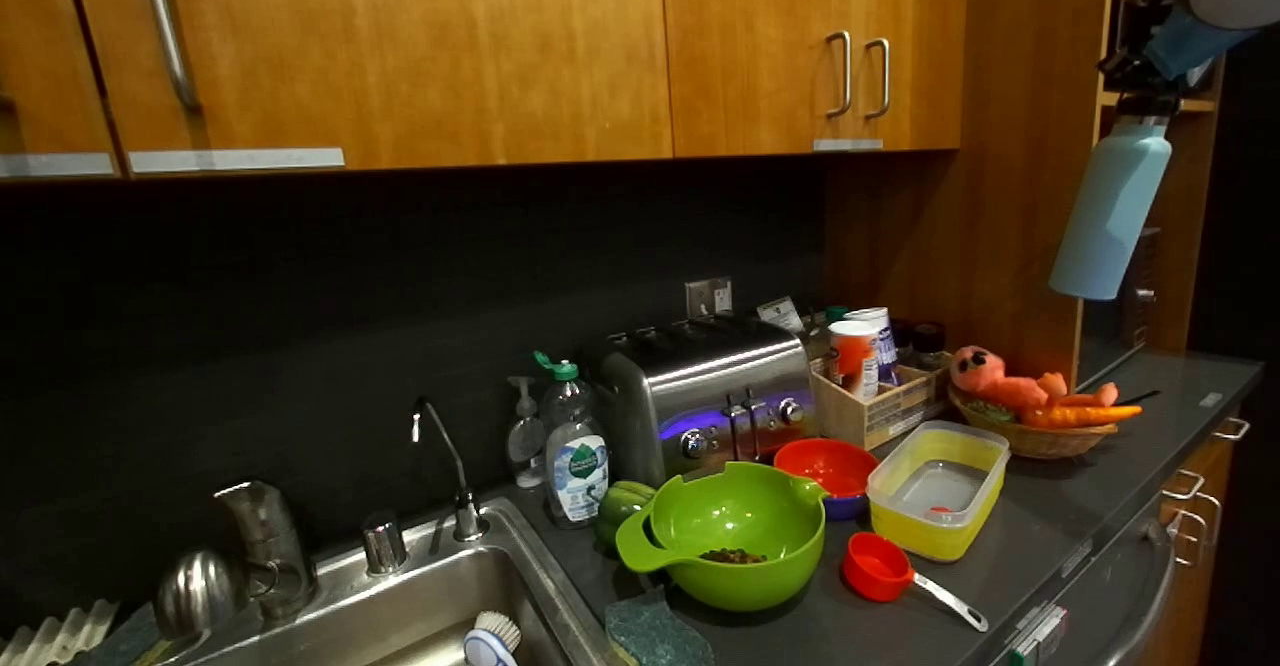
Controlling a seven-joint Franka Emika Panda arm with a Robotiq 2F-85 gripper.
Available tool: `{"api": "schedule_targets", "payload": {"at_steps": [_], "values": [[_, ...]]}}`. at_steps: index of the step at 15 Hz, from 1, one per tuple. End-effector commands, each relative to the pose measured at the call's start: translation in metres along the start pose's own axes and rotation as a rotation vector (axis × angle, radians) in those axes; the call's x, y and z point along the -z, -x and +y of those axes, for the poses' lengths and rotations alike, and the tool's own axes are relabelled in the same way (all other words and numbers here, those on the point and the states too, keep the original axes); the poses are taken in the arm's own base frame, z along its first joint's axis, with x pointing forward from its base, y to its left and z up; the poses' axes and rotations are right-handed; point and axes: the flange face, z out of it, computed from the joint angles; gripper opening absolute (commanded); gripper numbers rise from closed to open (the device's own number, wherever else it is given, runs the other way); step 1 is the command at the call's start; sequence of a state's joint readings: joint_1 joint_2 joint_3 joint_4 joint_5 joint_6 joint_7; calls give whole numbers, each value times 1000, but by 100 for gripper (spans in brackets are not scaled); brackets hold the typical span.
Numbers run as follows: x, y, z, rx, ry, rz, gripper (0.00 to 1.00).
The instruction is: Move the blue bottle to the right
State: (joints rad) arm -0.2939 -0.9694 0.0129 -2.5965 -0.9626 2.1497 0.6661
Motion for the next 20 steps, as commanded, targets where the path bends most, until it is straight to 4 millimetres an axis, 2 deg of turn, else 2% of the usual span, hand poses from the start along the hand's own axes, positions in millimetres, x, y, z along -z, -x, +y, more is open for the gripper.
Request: {"api": "schedule_targets", "payload": {"at_steps": [1, 8, 15, 20], "values": [[12, -6, 17, 6, 90, 17, 2], [18, -18, 36, 19, 204, 15, 2], [30, -15, 14, 50, 186, 47, 2], [25, -13, 16, 38, 165, 41, 2]]}}
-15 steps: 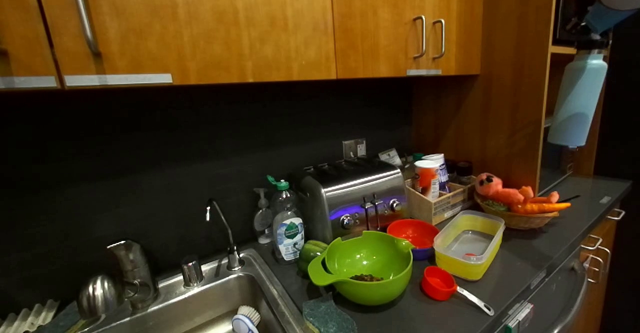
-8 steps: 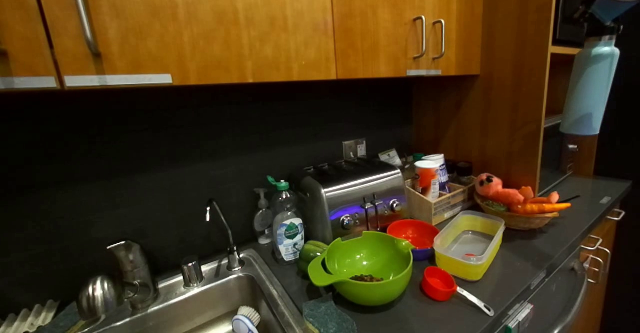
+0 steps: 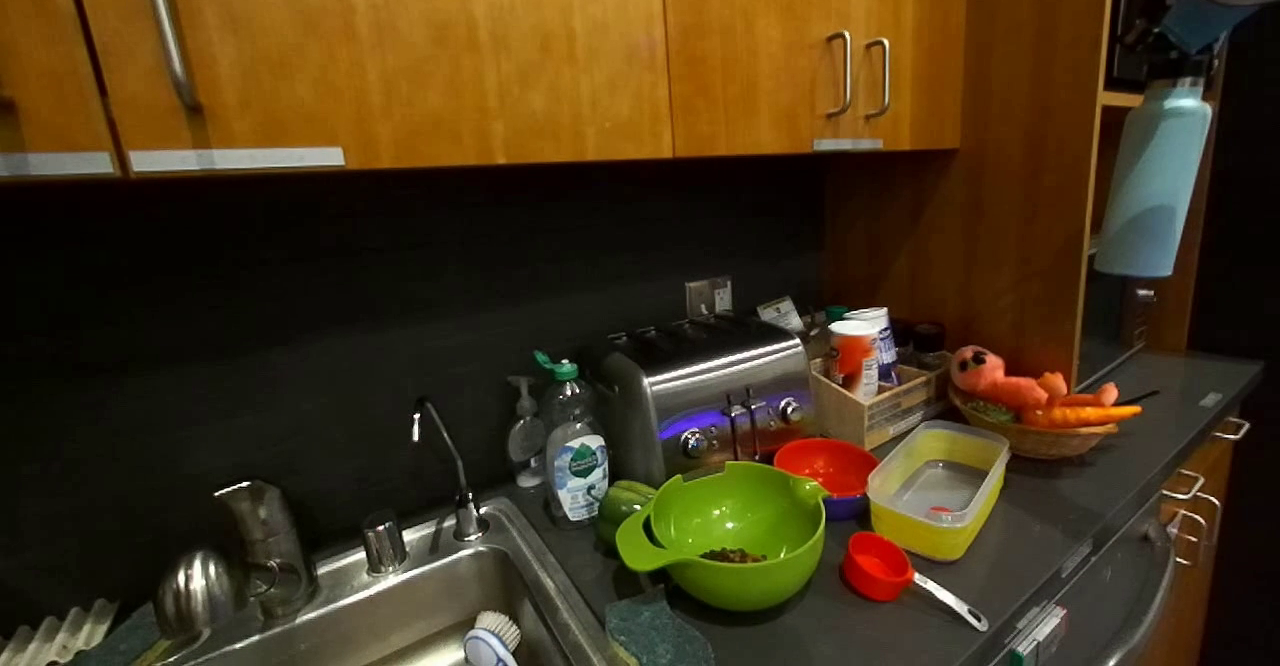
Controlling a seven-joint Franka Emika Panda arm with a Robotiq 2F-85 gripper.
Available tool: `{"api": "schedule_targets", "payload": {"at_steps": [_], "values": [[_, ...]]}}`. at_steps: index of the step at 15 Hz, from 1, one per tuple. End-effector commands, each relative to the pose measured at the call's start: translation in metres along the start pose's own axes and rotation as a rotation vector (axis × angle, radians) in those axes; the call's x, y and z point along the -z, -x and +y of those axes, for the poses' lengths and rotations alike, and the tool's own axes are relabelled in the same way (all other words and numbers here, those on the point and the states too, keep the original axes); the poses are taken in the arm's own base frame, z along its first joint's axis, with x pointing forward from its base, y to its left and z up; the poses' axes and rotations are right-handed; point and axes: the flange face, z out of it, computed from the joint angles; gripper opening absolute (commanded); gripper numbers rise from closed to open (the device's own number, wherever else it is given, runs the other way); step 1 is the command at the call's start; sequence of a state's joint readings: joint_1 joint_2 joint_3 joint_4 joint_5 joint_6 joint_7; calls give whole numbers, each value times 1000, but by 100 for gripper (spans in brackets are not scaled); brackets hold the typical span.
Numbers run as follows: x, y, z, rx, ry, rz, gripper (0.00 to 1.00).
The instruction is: Move the blue bottle to the right
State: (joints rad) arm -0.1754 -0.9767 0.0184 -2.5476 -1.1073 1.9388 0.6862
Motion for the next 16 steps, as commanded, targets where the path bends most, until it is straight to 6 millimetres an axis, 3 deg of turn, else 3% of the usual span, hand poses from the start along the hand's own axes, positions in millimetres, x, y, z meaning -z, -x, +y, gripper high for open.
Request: {"api": "schedule_targets", "payload": {"at_steps": [1, 3, 16], "values": [[0, -6, 9, -29, 14, 17, 2], [-4, 0, 2, -15, -6, -11, 7], [-6, 1, 3, -22, -13, -15, 7]]}}
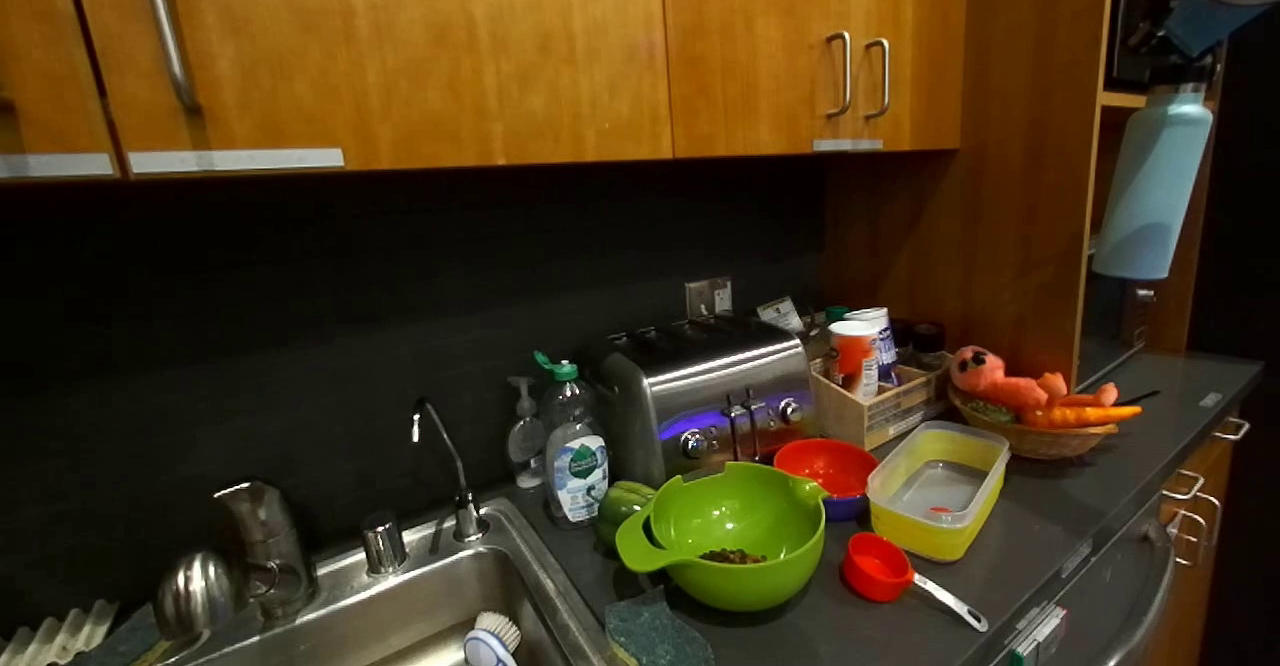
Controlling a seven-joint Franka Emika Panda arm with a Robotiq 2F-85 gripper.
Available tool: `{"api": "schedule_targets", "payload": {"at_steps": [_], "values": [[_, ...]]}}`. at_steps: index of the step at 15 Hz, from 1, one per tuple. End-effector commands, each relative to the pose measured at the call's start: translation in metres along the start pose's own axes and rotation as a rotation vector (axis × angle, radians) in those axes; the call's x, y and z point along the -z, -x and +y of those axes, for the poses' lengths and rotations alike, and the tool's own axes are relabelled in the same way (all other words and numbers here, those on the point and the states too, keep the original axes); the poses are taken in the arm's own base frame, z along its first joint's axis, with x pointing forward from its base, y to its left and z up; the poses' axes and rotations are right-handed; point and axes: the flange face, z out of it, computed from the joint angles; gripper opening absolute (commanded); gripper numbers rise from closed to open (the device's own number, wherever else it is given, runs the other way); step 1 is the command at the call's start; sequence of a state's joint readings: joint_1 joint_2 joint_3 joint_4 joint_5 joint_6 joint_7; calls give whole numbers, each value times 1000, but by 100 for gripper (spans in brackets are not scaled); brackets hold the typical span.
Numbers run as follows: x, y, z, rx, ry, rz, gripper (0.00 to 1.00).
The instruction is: Move the blue bottle to the right
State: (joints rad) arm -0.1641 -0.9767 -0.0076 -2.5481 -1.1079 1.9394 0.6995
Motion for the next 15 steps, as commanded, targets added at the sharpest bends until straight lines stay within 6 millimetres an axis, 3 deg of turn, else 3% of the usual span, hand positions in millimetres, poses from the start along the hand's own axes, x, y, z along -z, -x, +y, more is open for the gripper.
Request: {"api": "schedule_targets", "payload": {"at_steps": [1, 2, 7, 11, 15], "values": [[0, 0, 0, 0, 0, 0, 7], [0, 0, 0, 0, 0, 0, 2], [-22, 2, 28, -16, 82, -31, 2], [-48, -1, 51, -16, 166, -37, 2], [-82, -3, 58, -1, 204, -63, 2]]}}
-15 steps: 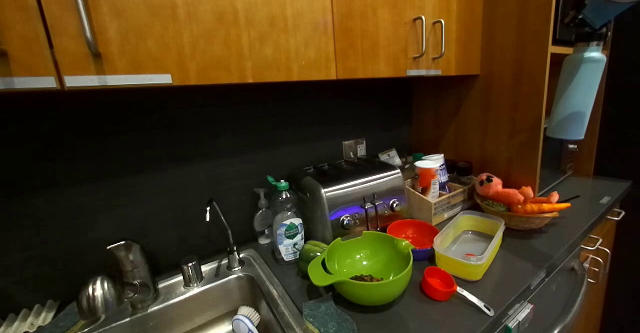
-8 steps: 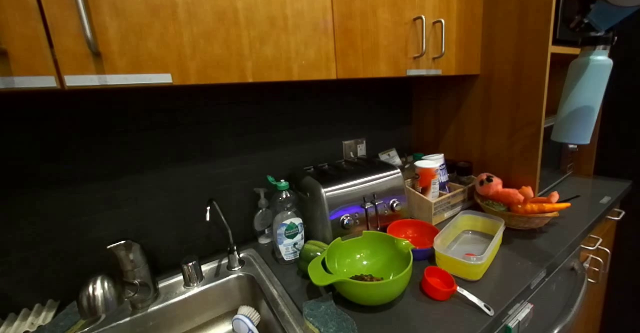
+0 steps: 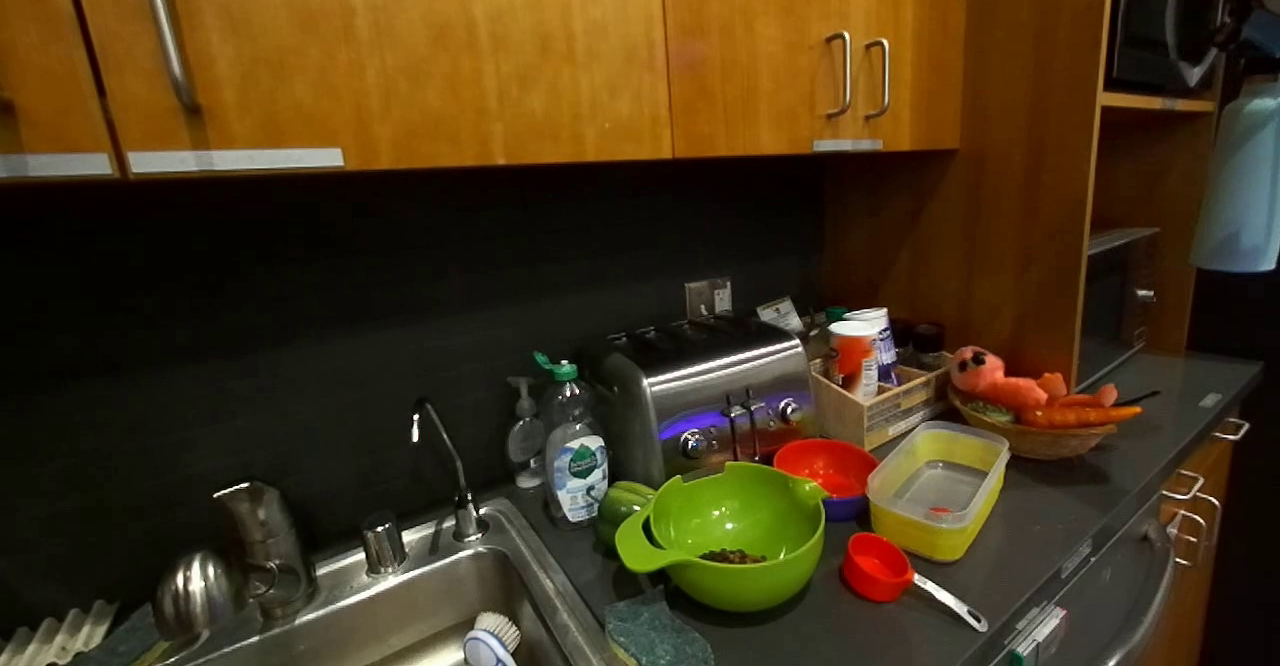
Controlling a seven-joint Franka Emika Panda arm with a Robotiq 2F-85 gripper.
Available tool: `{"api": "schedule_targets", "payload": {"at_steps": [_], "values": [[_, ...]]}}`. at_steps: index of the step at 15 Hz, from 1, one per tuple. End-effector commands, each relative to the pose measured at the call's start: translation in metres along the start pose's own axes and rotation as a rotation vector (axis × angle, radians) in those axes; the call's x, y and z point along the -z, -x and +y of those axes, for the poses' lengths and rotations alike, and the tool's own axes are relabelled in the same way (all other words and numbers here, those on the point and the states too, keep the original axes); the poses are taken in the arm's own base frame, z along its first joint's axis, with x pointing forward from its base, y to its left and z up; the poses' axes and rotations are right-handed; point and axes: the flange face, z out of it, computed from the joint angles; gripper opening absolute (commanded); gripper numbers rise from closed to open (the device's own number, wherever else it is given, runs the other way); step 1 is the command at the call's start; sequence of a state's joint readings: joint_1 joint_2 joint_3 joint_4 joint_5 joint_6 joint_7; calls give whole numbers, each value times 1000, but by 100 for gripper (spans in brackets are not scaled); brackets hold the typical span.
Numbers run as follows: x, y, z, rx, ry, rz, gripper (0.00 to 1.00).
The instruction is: Move the blue bottle to the right
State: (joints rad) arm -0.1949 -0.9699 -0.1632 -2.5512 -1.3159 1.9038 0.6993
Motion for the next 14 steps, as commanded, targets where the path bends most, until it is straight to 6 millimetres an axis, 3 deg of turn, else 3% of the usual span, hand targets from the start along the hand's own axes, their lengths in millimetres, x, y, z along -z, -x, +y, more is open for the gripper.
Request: {"api": "schedule_targets", "payload": {"at_steps": [1, 7, 14], "values": [[-25, -13, 4, 8, 45, -14, 2], [-71, -22, -13, 41, 22, -89, 2], [-96, -53, -56, 107, -40, -73, 2]]}}
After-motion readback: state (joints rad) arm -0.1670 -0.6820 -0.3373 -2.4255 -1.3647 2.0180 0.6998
